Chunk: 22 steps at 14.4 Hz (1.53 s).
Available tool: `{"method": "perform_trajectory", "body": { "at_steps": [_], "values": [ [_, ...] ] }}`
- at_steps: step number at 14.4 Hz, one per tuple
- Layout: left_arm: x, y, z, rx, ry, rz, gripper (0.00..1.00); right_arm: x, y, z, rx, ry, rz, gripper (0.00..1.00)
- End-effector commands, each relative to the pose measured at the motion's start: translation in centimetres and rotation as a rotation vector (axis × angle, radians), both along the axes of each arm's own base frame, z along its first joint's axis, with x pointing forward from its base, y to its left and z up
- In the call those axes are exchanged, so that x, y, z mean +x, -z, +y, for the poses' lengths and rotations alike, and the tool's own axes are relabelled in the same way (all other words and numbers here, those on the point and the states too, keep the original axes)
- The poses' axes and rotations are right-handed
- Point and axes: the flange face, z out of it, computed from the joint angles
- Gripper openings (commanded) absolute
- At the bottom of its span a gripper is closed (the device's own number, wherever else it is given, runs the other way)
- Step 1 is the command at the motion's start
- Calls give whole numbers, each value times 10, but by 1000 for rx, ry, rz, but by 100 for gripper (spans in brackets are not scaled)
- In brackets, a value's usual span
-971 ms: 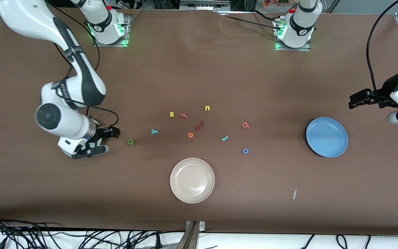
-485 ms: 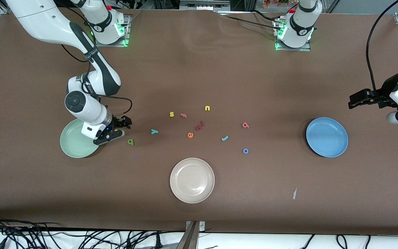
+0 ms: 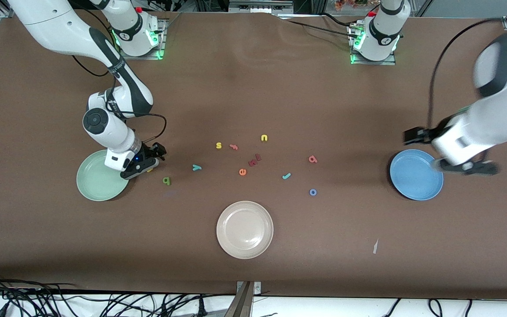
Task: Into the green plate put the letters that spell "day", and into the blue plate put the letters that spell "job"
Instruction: 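Lower the yellow letter into the green plate while the left gripper reaches letters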
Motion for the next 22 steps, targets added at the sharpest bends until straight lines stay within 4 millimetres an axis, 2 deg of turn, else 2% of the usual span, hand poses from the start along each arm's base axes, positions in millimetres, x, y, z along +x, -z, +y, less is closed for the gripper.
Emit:
{"method": "perform_trajectory", "body": {
  "at_steps": [1,3,6,8,10,12,14,16,19,22],
  "values": [
    [9,7,-15,-5,14,-5,100,-4,-2,-4,2,-22,-28,95],
    [12,0,-24,-20,24,-46,100,-4,0,-4,3,-23,-26,86],
    [8,-3,-65,-33,89,-90,100,-4,3,-3,5,-38,-38,67],
    [3,-4,-97,-42,130,-116,100,-4,5,-3,6,-49,-39,58],
    [5,-6,-112,-70,132,-163,100,-4,6,-5,5,-46,-40,55],
    [6,5,-127,-96,84,-177,100,-4,6,-6,4,-66,-42,45],
    [2,21,-155,-87,102,-179,100,-4,6,-6,4,-68,-42,36],
    [2,42,-174,-94,74,-198,100,-4,5,-7,4,-64,-41,29],
    [0,70,-184,-101,69,-229,100,-2,0,-7,2,-62,-46,28],
    [-16,91,-184,-98,65,-231,100,6,-31,-10,-17,-61,-57,28]
  ]
}}
